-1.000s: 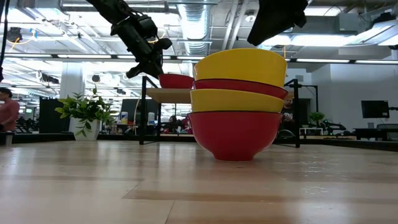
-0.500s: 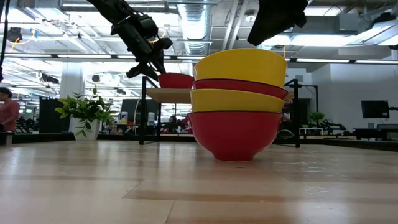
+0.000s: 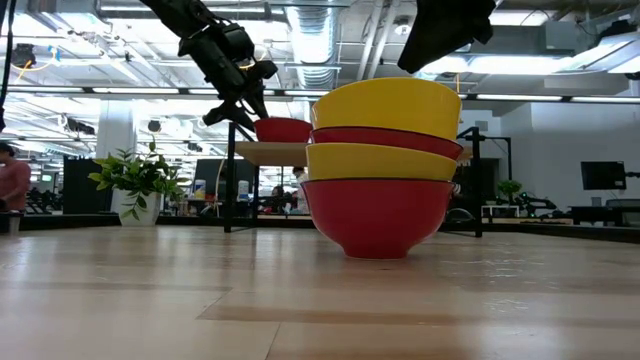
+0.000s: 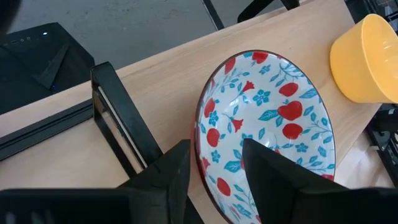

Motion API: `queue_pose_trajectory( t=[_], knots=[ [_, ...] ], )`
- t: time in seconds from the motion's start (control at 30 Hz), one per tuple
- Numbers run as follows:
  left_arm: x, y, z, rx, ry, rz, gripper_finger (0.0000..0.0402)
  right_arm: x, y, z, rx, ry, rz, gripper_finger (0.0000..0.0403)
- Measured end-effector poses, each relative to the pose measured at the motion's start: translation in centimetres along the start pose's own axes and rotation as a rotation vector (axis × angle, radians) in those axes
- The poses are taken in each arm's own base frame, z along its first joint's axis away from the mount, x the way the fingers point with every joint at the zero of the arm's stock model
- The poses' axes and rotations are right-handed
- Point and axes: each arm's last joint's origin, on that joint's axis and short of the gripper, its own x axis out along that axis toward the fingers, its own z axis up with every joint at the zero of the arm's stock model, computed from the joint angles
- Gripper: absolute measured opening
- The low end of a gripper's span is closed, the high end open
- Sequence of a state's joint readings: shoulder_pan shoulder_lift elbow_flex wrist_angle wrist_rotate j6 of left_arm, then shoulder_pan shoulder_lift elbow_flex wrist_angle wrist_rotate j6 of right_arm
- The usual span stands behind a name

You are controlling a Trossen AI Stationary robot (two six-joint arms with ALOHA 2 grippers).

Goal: Pick & Place Mini bowls
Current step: Stack the yellow bowl on top of the other yellow bowl on the shelf

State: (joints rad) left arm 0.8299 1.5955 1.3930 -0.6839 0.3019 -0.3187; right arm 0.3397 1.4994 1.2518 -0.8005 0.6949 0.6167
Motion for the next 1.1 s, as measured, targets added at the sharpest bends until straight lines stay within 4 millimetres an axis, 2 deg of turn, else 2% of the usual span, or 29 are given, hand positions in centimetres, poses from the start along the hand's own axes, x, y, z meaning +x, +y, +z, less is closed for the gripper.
queue_pose_trajectory(
  t=[0.3, 0.6, 0.77, 0.9, 1.1],
  knots=[
    [-1.1, -0.3, -0.2, 0.004, -0.012, -0.001, 0.0145, 0.0, 0.0, 0.0, -0.005, 0.004, -0.003, 0.0098],
    [-5.2, -1.5, -0.4, 0.037, -0.117, -0.032, 0.0145, 0.0, 0.0, 0.0, -0.004, 0.004, -0.004, 0.0098],
    [-8.1, -3.1, -1.3, 0.078, -0.17, -0.071, 0.0145, 0.0, 0.0, 0.0, -0.015, 0.003, -0.002, 0.0098],
    [-9.8, -5.0, -3.5, 0.142, -0.182, -0.133, 0.0145, -0.3, 0.3, -0.2, -0.024, -0.004, 0.008, 0.0098],
    [-11.7, -8.4, -9.2, 0.279, -0.177, -0.319, 0.0145, -1.1, 1.1, -0.7, -0.051, -0.021, 0.028, 0.0098]
  ],
)
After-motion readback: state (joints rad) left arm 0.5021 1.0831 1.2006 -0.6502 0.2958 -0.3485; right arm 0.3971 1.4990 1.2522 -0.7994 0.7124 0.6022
